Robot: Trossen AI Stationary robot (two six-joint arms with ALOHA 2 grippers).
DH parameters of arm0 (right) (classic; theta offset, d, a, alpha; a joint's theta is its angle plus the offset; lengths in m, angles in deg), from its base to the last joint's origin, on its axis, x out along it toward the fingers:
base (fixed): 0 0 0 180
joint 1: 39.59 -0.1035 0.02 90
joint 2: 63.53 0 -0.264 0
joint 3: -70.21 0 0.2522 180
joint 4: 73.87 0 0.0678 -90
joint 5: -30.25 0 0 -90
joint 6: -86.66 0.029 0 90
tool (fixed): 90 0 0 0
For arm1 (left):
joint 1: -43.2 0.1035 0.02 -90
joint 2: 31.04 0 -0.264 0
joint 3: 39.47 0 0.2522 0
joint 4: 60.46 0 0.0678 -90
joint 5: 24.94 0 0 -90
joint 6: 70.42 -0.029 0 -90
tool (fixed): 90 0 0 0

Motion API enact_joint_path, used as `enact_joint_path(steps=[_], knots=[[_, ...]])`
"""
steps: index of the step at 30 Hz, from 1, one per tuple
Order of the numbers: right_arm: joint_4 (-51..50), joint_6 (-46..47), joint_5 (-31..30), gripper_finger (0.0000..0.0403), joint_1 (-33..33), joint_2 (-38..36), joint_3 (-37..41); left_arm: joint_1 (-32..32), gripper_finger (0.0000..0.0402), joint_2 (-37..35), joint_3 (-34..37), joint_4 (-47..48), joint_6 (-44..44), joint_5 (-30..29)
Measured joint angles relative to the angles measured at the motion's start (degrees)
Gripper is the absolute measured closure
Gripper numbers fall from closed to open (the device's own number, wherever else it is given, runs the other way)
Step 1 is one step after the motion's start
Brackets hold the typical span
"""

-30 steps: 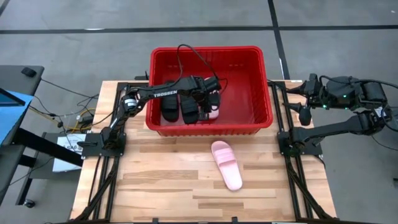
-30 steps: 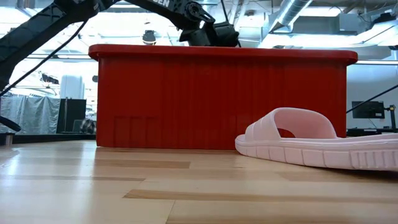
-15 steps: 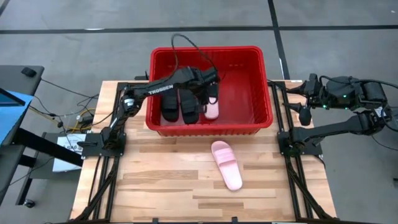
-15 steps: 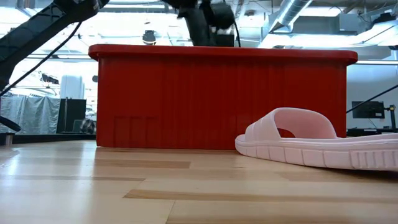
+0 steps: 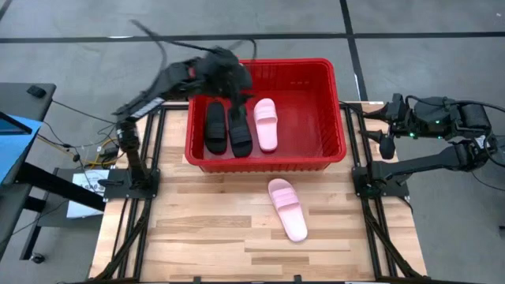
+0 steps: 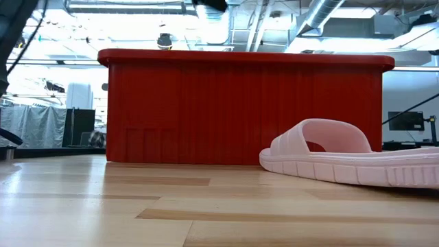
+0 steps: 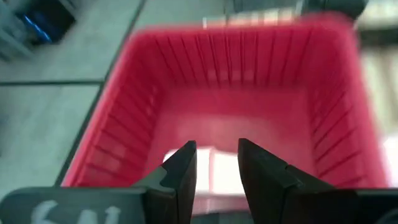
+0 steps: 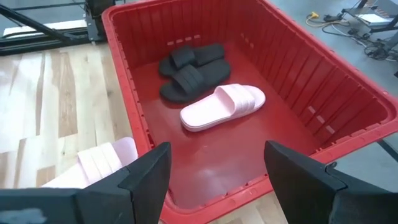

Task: Pick and place slides into bin
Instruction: Put the pink slide into the red bin

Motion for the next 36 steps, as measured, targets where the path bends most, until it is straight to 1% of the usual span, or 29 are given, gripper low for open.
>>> enact_joint_path(steps=[3, 8, 10, 12, 15, 17, 21, 25, 28, 30, 33, 36], knots=[[0.0, 3.1, 0.7, 0.0154, 0.0, 0.0, 0.0, -1.4, 0.0294, -3.2, 0.0, -3.6, 2.6, 0.9], [0.2, 3.3, 7.7, 0.0154, -0.1, 0.0, 0.0, -6.1, 0.0294, -5.0, 0.0, -7.9, 3.9, 1.0], [0.8, 3.4, 8.6, 0.0154, -0.1, 0.0, 0.0, -7.9, 0.0294, -5.0, 0.2, -8.6, 4.6, 0.9], [1.2, 3.5, 8.6, 0.0154, -0.1, 0.0, 0.0, -9.7, 0.0294, -5.1, 2.5, -11.1, 5.8, 0.7], [3.2, 3.4, 8.9, 0.0154, -0.1, -0.3, 1.5, -12.5, 0.0294, -6.4, 10.1, -17.4, 8.2, -2.2], [4.4, 3.3, 10.1, 0.0154, -0.1, -0.5, 2.8, -14.6, 0.0294, -8.7, 17.4, -24.9, 9.7, -5.4], [5.0, 3.4, 13.2, 0.0154, -0.1, -0.5, 5.1, -19.2, 0.0294, -17.3, 34.8, -40.8, 14.2, -11.4], [6.3, 3.3, 17.1, 0.0154, -0.1, -0.8, 7.7, -25.0, 0.0294, -25.3, 50.3, -51.3, 17.8, -17.5], [9.2, 3.3, 23.6, 0.0154, -0.2, -1.0, 9.6, -29.8, 0.0294, -29.0, 58.9, -57.2, 19.4, -22.3], [11.1, 3.3, 29.3, 0.0154, -0.2, -1.2, 11.2, -32.6, 0.0294, -30.3, 62.9, -57.9, 21.1, -25.2], [14.8, 4.6, 38.4, 0.0154, -0.2, -1.2, 13.6, -37.0, 0.0294, -30.3, 66.3, -58.8, 22.8, -29.5], [18.2, 7.7, 46.2, 0.0154, -0.2, -1.1, 16.6, -41.0, 0.0294, -30.1, 67.4, -59.4, 24.8, -34.4]])
